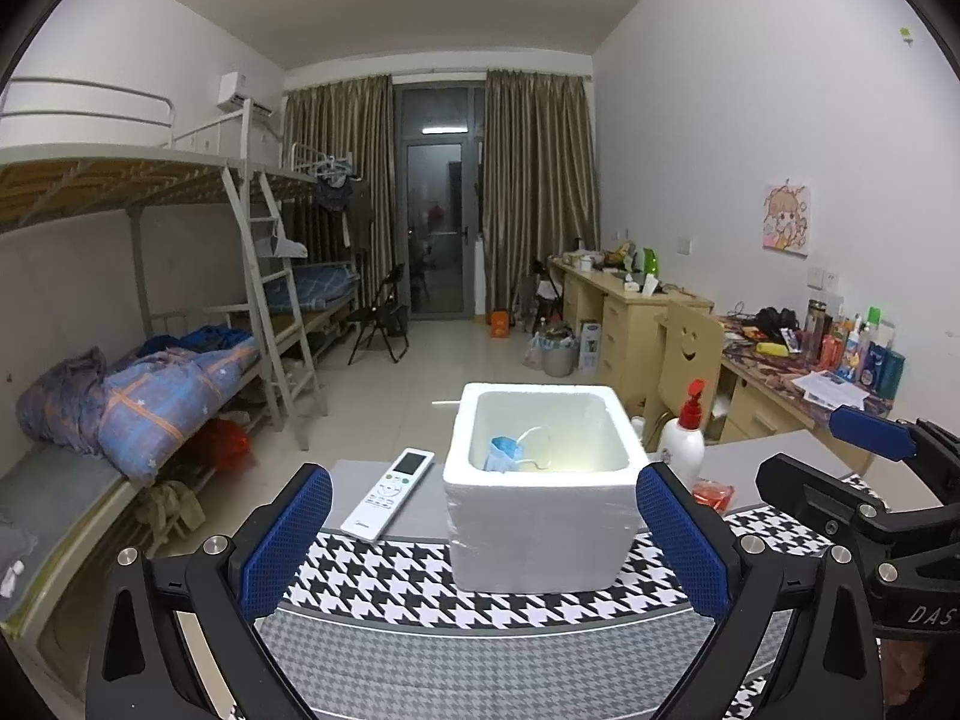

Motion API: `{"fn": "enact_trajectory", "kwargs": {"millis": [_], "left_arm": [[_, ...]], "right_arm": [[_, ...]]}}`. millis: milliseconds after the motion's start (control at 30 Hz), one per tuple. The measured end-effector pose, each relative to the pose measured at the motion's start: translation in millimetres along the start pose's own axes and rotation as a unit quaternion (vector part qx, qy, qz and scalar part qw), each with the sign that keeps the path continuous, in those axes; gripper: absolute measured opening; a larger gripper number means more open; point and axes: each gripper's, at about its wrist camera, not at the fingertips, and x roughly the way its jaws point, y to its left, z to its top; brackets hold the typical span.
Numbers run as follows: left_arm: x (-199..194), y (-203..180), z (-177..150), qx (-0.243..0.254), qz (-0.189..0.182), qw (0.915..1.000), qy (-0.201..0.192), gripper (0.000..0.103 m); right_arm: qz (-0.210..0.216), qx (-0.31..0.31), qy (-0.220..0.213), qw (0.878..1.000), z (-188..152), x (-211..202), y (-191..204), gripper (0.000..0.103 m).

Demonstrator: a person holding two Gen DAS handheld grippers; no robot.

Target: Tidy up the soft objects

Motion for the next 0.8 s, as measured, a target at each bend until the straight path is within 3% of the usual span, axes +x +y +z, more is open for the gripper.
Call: {"fn": "enact_trajectory", "kwargs": {"millis": [800], "left_arm": [[-63.2, -21.0, -27.9, 0.011, -0.016, 0.9993, -0.031, 0.102]], "right_arm": [[0.008, -0.012, -0.04, 0.999, -37.7, -75.8, 7.7, 0.095]]}}
